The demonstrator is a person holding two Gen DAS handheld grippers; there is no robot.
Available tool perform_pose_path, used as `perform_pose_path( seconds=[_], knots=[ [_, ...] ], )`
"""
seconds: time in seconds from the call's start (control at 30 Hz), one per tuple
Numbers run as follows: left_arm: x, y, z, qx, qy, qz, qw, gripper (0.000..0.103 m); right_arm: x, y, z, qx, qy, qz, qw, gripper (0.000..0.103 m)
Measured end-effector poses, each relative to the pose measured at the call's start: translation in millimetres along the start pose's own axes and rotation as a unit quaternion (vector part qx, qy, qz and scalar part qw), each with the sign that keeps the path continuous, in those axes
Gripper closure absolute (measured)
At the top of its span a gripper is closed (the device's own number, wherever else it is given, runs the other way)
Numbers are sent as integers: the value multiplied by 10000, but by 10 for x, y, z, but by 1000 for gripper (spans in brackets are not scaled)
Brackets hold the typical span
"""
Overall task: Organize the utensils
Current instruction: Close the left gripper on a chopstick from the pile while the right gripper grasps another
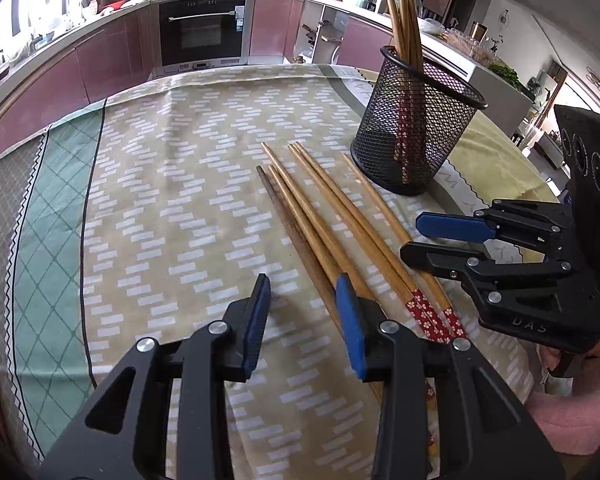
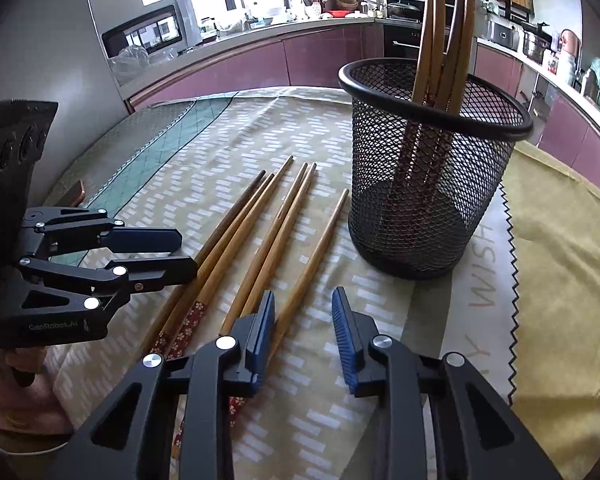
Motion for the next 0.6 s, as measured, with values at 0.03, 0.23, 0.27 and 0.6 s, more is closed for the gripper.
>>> perform_pose_path(
  seconds=[0.03, 0.23, 0.27, 0.6],
  knots=[
    [4, -11, 5, 13, 4, -4, 10000, 68, 6, -6, 9, -18, 4, -8, 10000, 75],
    [60, -58, 51, 59, -8, 10, 10000, 71, 43, -36, 42, -42, 21, -38, 10000, 75],
    [63, -58, 55, 76, -13, 29, 10000, 72, 47, -36, 46, -48, 26, -39, 10000, 75],
    [90, -53, 103, 47, 23, -33, 10000, 90, 45, 9, 43, 66, 8, 151, 9999, 92]
  ],
)
Point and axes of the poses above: each gripper's, at about its wrist camera, not at the fingertips, and z roughly the way its jaws point, y to its right, x to its top, the point moved 8 cm from there along z, roughly the way its jaws point, and after that the axes turned 12 degrees about -x, right-handed, at the moved point
